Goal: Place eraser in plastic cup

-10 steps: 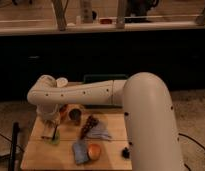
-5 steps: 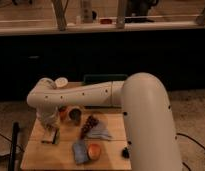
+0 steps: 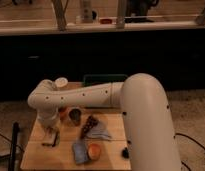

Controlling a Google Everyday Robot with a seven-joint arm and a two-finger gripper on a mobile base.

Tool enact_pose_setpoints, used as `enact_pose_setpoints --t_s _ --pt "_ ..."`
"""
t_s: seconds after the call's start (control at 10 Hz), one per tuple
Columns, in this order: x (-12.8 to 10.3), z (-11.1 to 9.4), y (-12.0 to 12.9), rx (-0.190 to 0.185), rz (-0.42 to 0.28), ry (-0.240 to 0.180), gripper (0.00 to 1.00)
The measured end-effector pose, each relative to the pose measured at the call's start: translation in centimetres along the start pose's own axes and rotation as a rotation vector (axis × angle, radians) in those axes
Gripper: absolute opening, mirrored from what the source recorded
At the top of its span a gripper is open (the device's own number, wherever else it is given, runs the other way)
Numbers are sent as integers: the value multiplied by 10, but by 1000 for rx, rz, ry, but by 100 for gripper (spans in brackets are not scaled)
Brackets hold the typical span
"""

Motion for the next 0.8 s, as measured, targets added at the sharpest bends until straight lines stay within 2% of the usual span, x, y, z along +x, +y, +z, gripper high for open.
enact_pose_setpoints --t_s 0.1,0.7,0.8 --pt "0 0 1 -4 1 -6 7" --pt "1 1 2 -9 6 -24 68" --pt "1 1 2 -9 5 -25 75"
